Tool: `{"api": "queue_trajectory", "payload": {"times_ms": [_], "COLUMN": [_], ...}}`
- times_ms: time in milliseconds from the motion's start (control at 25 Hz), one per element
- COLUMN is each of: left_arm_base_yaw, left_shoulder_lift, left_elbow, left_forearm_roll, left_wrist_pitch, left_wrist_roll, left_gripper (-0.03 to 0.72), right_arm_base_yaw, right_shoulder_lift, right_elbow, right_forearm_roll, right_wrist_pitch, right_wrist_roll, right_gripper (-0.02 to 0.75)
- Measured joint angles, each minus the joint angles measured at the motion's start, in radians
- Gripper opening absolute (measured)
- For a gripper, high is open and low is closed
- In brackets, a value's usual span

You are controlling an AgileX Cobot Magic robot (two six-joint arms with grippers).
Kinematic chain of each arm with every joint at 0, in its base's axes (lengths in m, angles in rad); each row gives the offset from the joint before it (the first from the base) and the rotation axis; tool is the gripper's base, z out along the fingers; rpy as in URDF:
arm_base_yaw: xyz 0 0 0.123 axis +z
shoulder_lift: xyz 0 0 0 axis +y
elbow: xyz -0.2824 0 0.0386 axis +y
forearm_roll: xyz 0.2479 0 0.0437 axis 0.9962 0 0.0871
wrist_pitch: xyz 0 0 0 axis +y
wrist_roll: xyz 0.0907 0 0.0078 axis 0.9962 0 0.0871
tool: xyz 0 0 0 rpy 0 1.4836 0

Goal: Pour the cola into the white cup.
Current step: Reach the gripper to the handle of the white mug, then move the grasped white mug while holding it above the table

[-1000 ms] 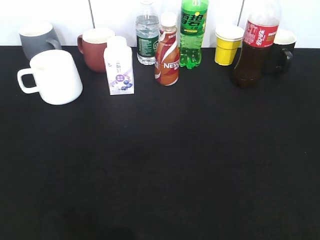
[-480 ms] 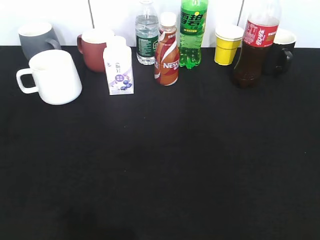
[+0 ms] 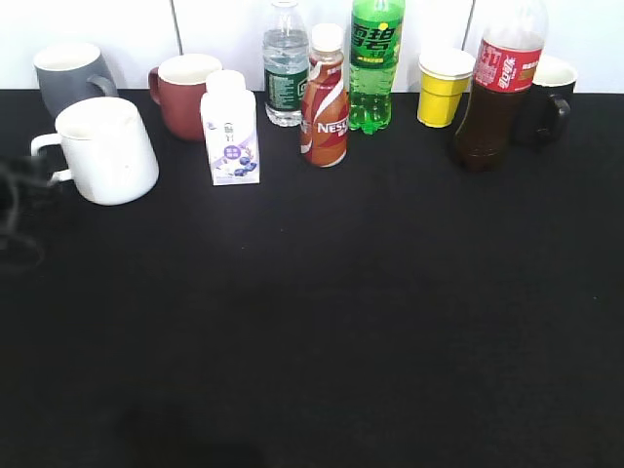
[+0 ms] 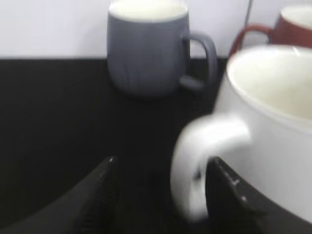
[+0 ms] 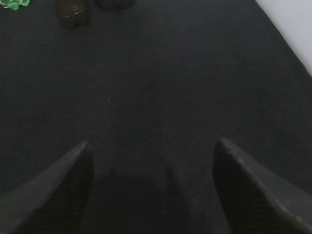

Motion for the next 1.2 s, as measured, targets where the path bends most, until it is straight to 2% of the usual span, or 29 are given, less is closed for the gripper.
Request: {"api": "queue_trajectory", "payload": {"times_ms": [80, 160, 200, 280, 320, 440, 560, 640, 800, 880, 960, 1080, 1120, 1200], "left_arm_base_yaw": [0.000, 0.000, 0.000, 0.000, 0.000, 0.001, 0.001, 0.001, 0.001, 0.001, -0.001, -0.092, -0.121, -0.162], "left_shoulder_lift": [0.050, 0.105, 0.124, 0.142, 0.145, 0.145, 0.050, -0.095, -0.449, -0.541, -0.549, -0.549, -0.549, -0.549], "left_elbow": [-0.062, -0.125, -0.148, -0.166, -0.166, -0.151, -0.037, 0.054, 0.160, 0.178, 0.185, 0.185, 0.185, 0.185], "left_forearm_roll": [0.001, 0.002, 0.002, 0.002, 0.002, 0.020, 0.032, 0.053, 0.241, 0.308, 0.443, 0.500, 0.501, 0.506], "left_wrist_pitch": [0.001, 0.003, 0.004, -0.010, -0.016, -0.049, -0.074, -0.082, 0.101, 0.150, 0.151, 0.127, 0.127, 0.127], "left_wrist_roll": [0.000, 0.000, 0.000, 0.000, 0.003, 0.004, 0.007, 0.008, -0.021, -0.134, -0.229, -0.258, -0.259, -0.260], "left_gripper": [0.404, 0.336, 0.281, 0.099, 0.050, 0.043, 0.043, 0.042, 0.042, 0.041, 0.041, 0.041, 0.041, 0.041], "right_arm_base_yaw": [0.000, 0.000, 0.000, 0.000, 0.000, 0.000, 0.000, 0.000, 0.000, 0.000, 0.000, 0.000, 0.000, 0.000], "right_shoulder_lift": [0.000, 0.000, 0.000, 0.000, 0.000, 0.000, 0.000, 0.000, 0.000, 0.000, 0.000, 0.000, 0.013, 0.082], "right_elbow": [0.000, 0.000, 0.000, 0.000, 0.000, 0.000, 0.000, 0.000, 0.000, 0.000, 0.000, -0.004, -0.017, -0.016], "right_forearm_roll": [0.000, 0.000, 0.000, 0.000, 0.000, 0.000, 0.000, 0.000, 0.000, 0.000, 0.000, 0.005, 0.016, 0.037], "right_wrist_pitch": [0.000, 0.000, 0.000, 0.000, 0.000, 0.000, 0.000, 0.000, 0.000, 0.000, 0.000, -0.011, -0.068, -0.317], "right_wrist_roll": [0.000, 0.000, 0.000, 0.000, 0.000, 0.000, 0.000, 0.000, 0.000, 0.000, 0.000, 0.000, 0.000, 0.000], "right_gripper": [0.585, 0.585, 0.585, 0.585, 0.585, 0.585, 0.585, 0.585, 0.585, 0.585, 0.585, 0.585, 0.585, 0.585]}}
